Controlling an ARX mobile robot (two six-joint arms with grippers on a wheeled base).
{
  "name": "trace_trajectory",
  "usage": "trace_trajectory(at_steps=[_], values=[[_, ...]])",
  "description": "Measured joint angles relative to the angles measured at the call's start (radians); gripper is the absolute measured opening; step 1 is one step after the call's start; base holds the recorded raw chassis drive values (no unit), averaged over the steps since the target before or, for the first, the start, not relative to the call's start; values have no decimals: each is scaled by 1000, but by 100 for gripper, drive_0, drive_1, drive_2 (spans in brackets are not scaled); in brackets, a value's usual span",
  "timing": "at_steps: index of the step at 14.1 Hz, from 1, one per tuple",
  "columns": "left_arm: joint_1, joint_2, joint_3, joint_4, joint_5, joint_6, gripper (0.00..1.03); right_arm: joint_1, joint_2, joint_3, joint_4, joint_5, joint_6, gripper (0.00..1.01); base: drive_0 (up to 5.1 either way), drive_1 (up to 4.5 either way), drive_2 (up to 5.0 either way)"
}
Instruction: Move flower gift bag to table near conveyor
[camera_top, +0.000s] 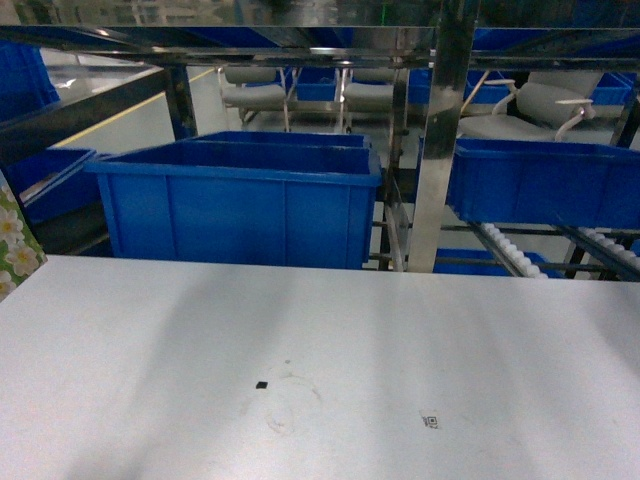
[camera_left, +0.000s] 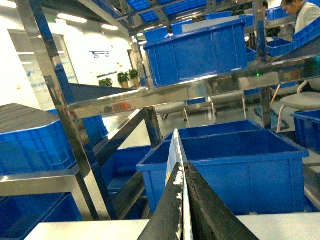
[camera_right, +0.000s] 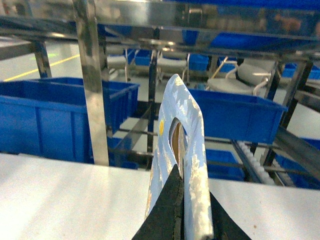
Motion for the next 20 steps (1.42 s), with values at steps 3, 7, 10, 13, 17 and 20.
trace_trajectory(at_steps=[3,7,10,13,17,20], values=[[0,0,0,0,0,0,2,0,135,0,-3,-8,3,2,0,0,0],[0,0,0,0,0,0,2,38,323,35,-4,-2,-2,2,0,0,0],[0,0,0,0,0,0,2,23,411,126,-4,7,-16,2,0,0,0],[0,0,0,0,0,0,2,-3,504,182,9,5,-18,2,0,0,0],[0,0,0,0,0,0,2,-18,549,193,30,-10,-17,2,0,0,0],[0,0,0,0,0,0,2,-39,597,182,27,-24,1,2,0,0,0]])
